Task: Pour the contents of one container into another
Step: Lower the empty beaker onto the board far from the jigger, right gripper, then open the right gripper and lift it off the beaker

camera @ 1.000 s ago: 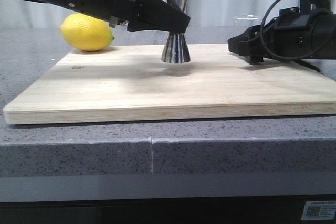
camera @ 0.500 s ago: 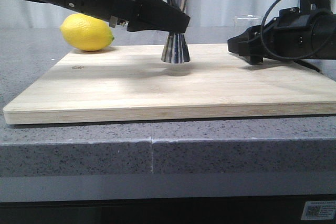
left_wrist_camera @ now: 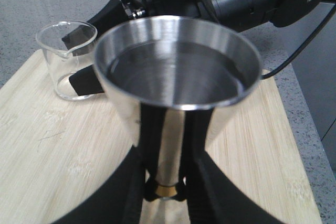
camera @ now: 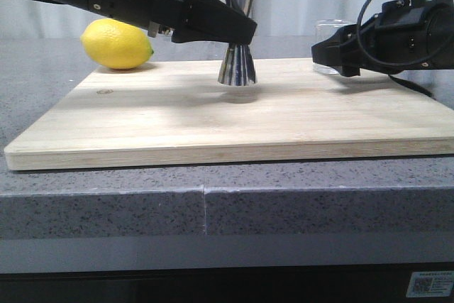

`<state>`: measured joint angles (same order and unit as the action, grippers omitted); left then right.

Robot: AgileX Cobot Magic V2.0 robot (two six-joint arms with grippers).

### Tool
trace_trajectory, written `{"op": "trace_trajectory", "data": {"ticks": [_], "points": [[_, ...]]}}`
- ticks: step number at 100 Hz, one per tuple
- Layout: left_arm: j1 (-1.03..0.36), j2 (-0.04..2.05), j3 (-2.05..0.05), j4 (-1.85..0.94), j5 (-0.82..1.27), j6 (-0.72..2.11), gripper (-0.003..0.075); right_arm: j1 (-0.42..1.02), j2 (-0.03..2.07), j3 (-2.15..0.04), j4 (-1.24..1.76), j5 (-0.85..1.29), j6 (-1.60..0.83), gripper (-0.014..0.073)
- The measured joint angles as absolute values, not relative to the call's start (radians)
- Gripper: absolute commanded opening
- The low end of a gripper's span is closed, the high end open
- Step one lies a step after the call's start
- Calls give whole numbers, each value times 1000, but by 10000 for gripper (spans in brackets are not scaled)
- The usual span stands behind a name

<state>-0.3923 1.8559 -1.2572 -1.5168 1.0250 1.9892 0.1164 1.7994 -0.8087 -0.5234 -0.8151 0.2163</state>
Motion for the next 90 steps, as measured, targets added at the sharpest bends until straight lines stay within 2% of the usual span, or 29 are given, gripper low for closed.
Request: {"op": "trace_trajectory", "data": {"ticks": [90], "points": [[-392, 1856, -1257, -1517, 1022, 1989, 93, 116, 1650, -749, -592, -730, 285, 433]]}}
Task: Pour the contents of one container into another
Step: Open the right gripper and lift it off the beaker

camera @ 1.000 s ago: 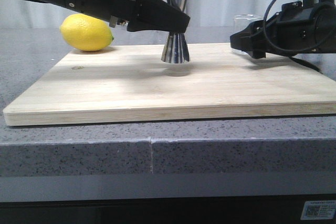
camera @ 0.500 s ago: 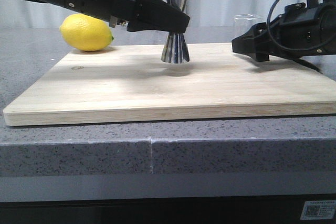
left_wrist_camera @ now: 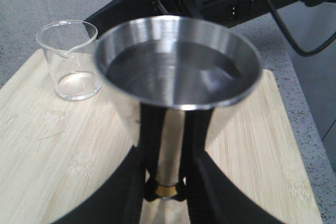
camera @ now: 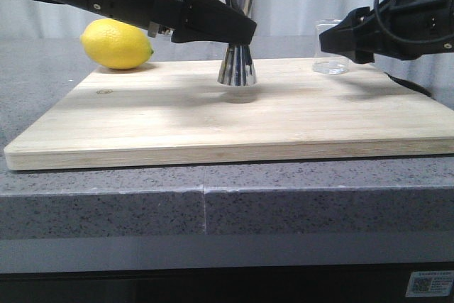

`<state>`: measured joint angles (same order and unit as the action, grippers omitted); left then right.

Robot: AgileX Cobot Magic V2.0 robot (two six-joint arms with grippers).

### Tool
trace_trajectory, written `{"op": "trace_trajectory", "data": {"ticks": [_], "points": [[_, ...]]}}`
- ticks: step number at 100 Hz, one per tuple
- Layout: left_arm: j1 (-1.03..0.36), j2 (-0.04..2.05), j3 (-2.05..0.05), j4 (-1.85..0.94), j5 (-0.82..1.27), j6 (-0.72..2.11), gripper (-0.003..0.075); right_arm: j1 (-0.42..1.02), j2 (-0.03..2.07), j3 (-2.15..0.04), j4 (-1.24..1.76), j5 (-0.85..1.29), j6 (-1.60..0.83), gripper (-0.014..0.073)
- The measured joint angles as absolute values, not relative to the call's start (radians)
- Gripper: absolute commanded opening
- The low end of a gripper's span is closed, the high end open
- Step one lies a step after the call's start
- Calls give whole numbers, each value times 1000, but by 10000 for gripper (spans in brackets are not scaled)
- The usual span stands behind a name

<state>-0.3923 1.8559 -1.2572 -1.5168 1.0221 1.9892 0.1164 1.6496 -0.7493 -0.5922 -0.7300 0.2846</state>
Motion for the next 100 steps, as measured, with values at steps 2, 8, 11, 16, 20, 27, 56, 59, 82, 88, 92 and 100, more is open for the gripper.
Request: {"op": "trace_trajectory", "data": {"ticks": [2, 8, 11, 16, 20, 27, 56, 59, 82, 88, 92, 100], "points": [[-392, 1856, -1257, -1517, 1022, 1989, 93, 116, 1644, -749, -598, -724, 292, 433], [-392, 1856, -1257, -1517, 1022, 1989, 93, 116, 1628, -749, -619, -703, 311, 432], [-392, 1856, -1257, -1517, 1022, 1989, 93, 116, 1621, -749, -628, -693, 320, 433], [-392, 1856, -1257, -1517, 1022, 1989, 93, 116, 1609, -749, -643, -673, 331, 432], [-392, 1856, -1257, -1517, 1022, 1989, 93, 116, 1600, -749, -654, -656, 340, 432], [-392, 1856, -1257, -1517, 1022, 1989, 93, 116, 1585, -741, -665, -641, 351, 432], [-392, 1856, -1257, -1517, 1022, 1989, 93, 116, 1494, -683, -678, -628, 369, 432], [-392, 1856, -1257, -1517, 1022, 1989, 93, 116, 1483, -679, -679, -624, 369, 432], [-392, 1856, -1257, -1517, 1022, 1989, 93, 116, 1387, -667, -679, -614, 370, 432], [-392, 1856, -1257, -1517, 1022, 1989, 93, 116, 1364, -667, -679, -612, 370, 432], [-392, 1856, -1257, -1517, 1022, 1989, 93, 116, 1350, -667, -679, -612, 370, 432], [-392, 1856, -1257, -1517, 1022, 1989, 93, 116, 1320, -667, -679, -609, 370, 432]]}}
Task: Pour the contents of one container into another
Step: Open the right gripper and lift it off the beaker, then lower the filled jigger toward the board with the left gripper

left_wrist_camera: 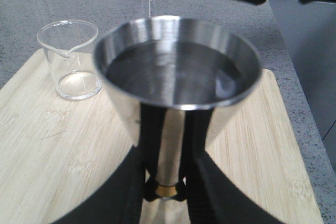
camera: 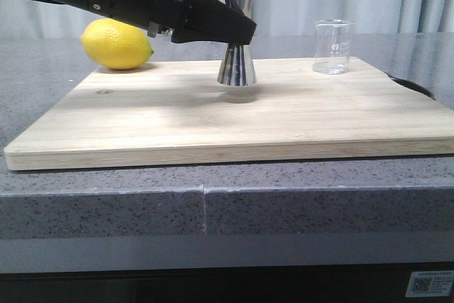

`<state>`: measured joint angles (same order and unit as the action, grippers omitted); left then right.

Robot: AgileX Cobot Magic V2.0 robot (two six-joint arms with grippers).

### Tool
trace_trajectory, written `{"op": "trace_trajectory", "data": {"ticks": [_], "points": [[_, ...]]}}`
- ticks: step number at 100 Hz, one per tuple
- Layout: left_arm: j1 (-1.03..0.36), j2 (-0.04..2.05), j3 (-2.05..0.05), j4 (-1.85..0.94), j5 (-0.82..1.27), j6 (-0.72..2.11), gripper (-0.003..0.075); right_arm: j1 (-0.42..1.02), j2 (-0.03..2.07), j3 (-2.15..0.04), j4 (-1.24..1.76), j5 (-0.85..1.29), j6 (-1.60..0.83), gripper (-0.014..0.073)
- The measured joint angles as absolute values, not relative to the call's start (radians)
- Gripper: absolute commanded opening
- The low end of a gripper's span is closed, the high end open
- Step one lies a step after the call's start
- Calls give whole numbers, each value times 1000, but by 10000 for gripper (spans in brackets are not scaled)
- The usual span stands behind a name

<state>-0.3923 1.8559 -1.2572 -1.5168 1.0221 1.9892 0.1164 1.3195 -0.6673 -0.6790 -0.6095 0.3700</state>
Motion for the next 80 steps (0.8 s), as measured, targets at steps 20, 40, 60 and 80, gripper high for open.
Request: {"op": "trace_trajectory", "data": {"ticks": [20, 40, 60, 80], "points": [[-392, 1856, -1257, -1517, 1021, 1989, 93, 116, 1265, -667, -679, -600, 371, 432], [-383, 1856, -1257, -1521, 1023, 1989, 93, 116, 1256, -667, -679, -576, 371, 432], [-363, 1856, -1257, -1526, 1024, 1989, 93, 116, 1256, -667, -679, -571, 371, 432], [-363, 1856, -1257, -1526, 1024, 1989, 93, 116, 1256, -667, -679, -569, 373, 432]]}}
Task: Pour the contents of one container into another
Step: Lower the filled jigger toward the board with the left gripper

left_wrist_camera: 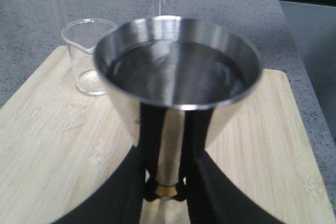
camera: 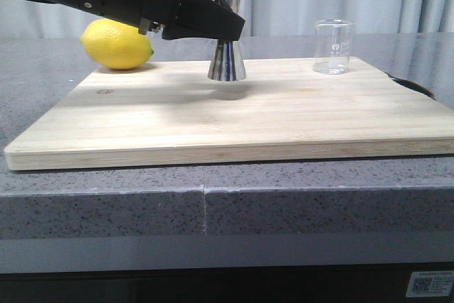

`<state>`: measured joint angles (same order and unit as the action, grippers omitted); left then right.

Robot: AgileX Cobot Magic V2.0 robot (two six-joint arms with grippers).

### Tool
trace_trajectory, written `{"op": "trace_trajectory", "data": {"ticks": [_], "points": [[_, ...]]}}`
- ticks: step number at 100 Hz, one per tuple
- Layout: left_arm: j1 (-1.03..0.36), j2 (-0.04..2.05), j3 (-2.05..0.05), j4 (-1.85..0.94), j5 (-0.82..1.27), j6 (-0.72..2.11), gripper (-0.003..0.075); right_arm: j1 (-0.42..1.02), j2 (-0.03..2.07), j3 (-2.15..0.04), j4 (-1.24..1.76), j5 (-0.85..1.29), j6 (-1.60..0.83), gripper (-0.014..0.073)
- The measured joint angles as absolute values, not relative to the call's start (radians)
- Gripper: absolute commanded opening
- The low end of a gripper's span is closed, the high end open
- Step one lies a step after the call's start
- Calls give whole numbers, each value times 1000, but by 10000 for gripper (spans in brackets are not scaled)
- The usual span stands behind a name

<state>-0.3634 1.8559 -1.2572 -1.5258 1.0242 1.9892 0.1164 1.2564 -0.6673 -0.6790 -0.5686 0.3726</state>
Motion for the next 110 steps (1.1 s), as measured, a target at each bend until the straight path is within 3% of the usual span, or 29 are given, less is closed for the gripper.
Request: {"op": "trace_trajectory", "data": {"ticks": [110], "points": [[-283, 1856, -1257, -1542, 1091, 1995, 93, 116, 1256, -667, -679, -566, 373, 432]]}}
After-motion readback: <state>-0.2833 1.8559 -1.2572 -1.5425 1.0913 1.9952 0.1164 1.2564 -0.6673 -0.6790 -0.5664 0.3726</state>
